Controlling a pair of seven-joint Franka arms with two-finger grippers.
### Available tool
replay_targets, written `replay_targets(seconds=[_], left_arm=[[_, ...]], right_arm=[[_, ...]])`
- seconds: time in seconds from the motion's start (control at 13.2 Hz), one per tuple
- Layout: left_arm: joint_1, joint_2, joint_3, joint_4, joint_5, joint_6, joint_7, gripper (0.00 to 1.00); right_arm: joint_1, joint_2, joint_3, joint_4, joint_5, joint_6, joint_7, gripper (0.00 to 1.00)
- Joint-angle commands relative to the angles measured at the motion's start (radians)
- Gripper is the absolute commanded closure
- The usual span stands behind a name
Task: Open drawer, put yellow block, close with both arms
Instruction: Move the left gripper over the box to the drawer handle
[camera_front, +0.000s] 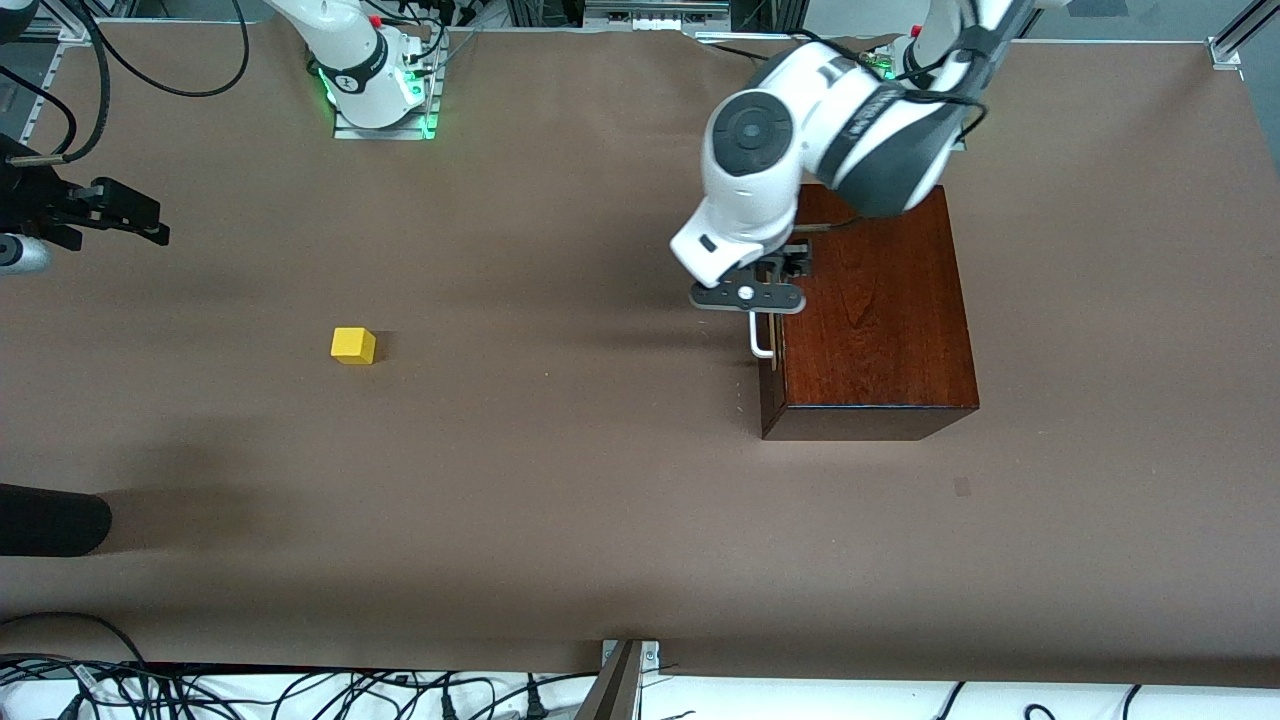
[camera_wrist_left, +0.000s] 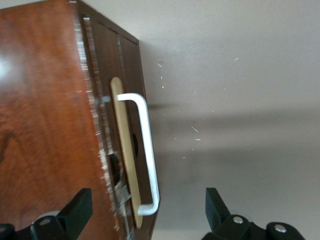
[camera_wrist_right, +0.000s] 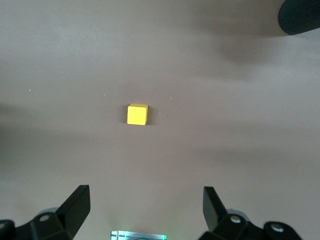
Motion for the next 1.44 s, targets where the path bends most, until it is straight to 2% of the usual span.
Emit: replay_targets(seconds=[0.0, 0.23, 0.76, 0.98, 1.36], left_arm=[[-0.034, 0.047, 0.008, 0.016, 0.058, 0.007, -0.021, 0.00], [-0.063, 0.078, 0.009, -0.010, 0.063, 0.034, -0.041, 0.00], [-0.052, 0.135, 0.018, -0.010, 0.061, 0.071, -0.068, 0.00], [-0.054, 0.151, 0.021, -0.009, 0.064, 0.071, -0.110, 0.00], [-0.064, 0.200, 0.021, -0.003, 0.159, 0.091, -0.139, 0.00]], right_arm=[[-0.001, -0.001, 0.001, 0.008, 0.005, 0.021, -0.005, 0.00], [0.000, 0.007, 0.001, 0.008, 0.004, 0.073, -0.005, 0.00], [0.003, 0.010, 0.003, 0.008, 0.004, 0.073, 0.009, 0.00], [0.000, 0.050, 0.003, 0.031, 0.005, 0.087, -0.009, 0.00], [-0.004, 0.058, 0.000, 0.065, 0.007, 0.090, -0.006, 0.00]])
